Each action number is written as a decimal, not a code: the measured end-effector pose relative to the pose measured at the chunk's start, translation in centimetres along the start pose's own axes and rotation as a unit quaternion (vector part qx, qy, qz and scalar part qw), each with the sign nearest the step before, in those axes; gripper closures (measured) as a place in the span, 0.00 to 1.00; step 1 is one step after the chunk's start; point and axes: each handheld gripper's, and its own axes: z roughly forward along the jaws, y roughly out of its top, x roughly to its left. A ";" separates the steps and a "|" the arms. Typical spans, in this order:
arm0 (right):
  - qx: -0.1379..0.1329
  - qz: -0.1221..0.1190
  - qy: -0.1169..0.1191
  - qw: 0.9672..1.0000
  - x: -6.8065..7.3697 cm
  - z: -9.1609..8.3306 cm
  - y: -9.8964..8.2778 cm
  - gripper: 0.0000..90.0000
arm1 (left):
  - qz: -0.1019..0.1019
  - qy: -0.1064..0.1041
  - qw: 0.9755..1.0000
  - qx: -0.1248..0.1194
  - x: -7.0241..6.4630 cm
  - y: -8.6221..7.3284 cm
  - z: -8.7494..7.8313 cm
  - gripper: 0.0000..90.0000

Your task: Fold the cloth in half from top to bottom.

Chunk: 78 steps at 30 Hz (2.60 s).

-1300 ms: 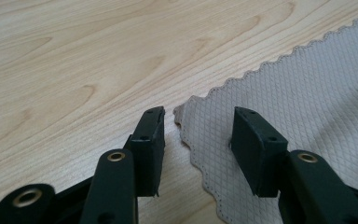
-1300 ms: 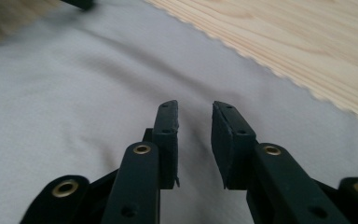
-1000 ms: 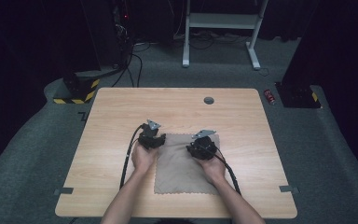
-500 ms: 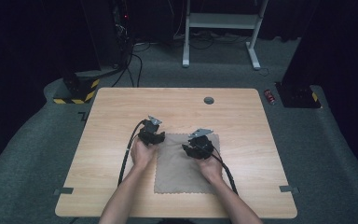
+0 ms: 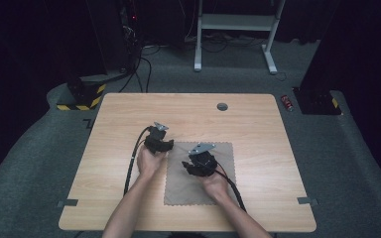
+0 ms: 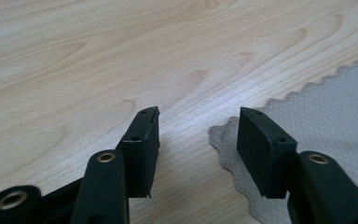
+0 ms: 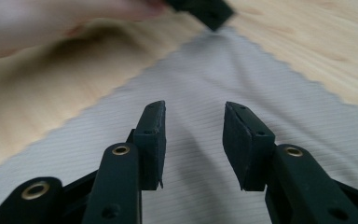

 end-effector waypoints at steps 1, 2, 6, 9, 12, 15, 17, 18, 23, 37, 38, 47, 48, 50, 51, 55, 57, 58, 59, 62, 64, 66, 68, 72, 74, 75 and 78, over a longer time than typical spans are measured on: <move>-0.001 -0.004 0.006 1.000 0.5 -0.2 -0.1 0.66 | 0.000 -0.005 1.000 -0.001 0.0 0.0 0.0 0.53; -0.001 -0.012 0.011 1.000 0.9 -0.4 -0.3 0.66 | -0.002 -0.010 1.000 -0.002 0.0 0.0 0.0 0.53; 0.000 -0.020 0.034 0.999 2.6 -1.1 -1.1 0.67 | -0.004 -0.021 1.000 0.000 -0.1 0.1 0.1 0.52; -0.004 -0.028 0.042 0.999 3.7 -1.5 -1.6 0.70 | -0.002 -0.024 1.000 0.002 0.0 0.1 0.2 0.52; -0.003 -0.033 0.057 0.998 4.8 -1.4 -1.9 0.72 | 0.005 -0.026 1.000 0.003 0.0 0.1 0.2 0.52; -0.005 -0.040 0.071 0.997 6.0 -1.4 -2.2 0.74 | 0.009 -0.023 1.000 0.005 0.0 0.0 0.5 0.52; -0.005 -0.047 0.084 0.995 6.8 -1.3 -2.4 0.75 | 0.007 -0.020 1.000 0.006 0.0 0.0 0.4 0.53; -0.001 -0.057 0.093 0.994 7.8 -1.2 -2.6 0.75 | 0.009 -0.017 1.000 0.007 0.0 0.0 0.4 0.54; -0.001 -0.070 0.107 0.992 9.4 -1.2 -2.8 0.75 | 0.014 -0.018 1.000 0.007 -0.1 0.0 0.4 0.55; 0.016 -0.134 0.078 0.988 11.9 -0.9 -3.6 0.92 | 0.019 -0.023 1.000 -0.004 -0.6 0.1 0.6 0.76; 0.016 -0.136 0.075 0.988 12.0 -1.0 -3.6 0.94 | 0.022 -0.027 0.999 -0.004 -0.6 0.1 0.6 0.76; 0.015 -0.148 0.066 0.987 12.2 -1.2 -3.5 0.99 | 0.030 -0.049 0.998 0.017 -0.7 0.9 0.8 0.99; 0.012 -0.147 0.066 0.987 12.1 -1.3 -3.4 0.99 | 0.028 -0.052 0.998 0.017 -0.6 1.0 0.7 0.99; 0.004 -0.144 0.065 0.987 12.1 -1.7 -3.2 0.99 | 0.021 -0.057 0.998 0.008 -0.4 1.1 0.5 0.99; 0.000 -0.143 0.066 0.988 12.0 -2.0 -3.0 1.00 | 0.016 -0.060 0.998 0.004 -0.3 1.2 0.4 0.99; -0.005 -0.139 0.065 0.988 11.9 -2.5 -2.5 1.00 | 0.006 -0.065 0.998 -0.004 0.3 1.3 0.1 0.99; -0.008 -0.139 0.067 0.988 11.9 -2.5 -2.4 1.00 | 0.001 -0.066 0.998 -0.002 0.7 1.2 0.1 0.99; -0.008 -0.132 0.073 0.988 11.9 -2.4 -2.3 1.00 | -0.002 -0.066 0.998 0.000 0.9 1.2 0.0 0.99; -0.008 -0.132 0.073 0.988 11.9 -2.4 -2.3 1.00 | 0.000 -0.063 0.998 0.001 1.1 1.1 0.0 0.99; -0.012 -0.127 0.081 0.989 12.0 -2.2 -1.8 1.00 | -0.008 -0.057 0.998 0.000 2.0 1.1 -0.5 0.99; -0.014 -0.125 0.082 0.989 12.0 -2.1 -1.5 1.00 | -0.012 -0.055 0.998 -0.001 2.3 1.1 -0.6 0.99; -0.020 -0.122 0.090 0.988 12.1 -1.9 -0.8 1.00 | -0.017 -0.051 0.999 0.000 2.9 1.0 -0.8 1.00; -0.023 -0.118 0.095 0.988 12.1 -1.7 -0.4 1.00 | -0.020 -0.048 0.999 0.001 3.5 0.9 -0.9 1.00; -0.025 -0.111 0.103 0.988 12.2 -1.4 0.1 1.00 | -0.029 -0.045 0.999 0.004 4.8 0.6 -1.3 1.00; -0.038 -0.096 0.117 0.988 12.3 -1.2 0.8 1.00 | -0.028 -0.040 0.999 0.003 5.6 1.0 -2.2 1.00; -0.038 -0.096 0.117 0.988 12.3 -1.2 0.8 1.00 | -0.028 -0.040 0.999 0.003 5.6 1.0 -2.2 1.00; -0.054 -0.090 0.126 0.986 12.6 -1.0 1.7 1.00 | -0.032 -0.034 0.999 -0.009 6.9 1.3 -3.7 1.00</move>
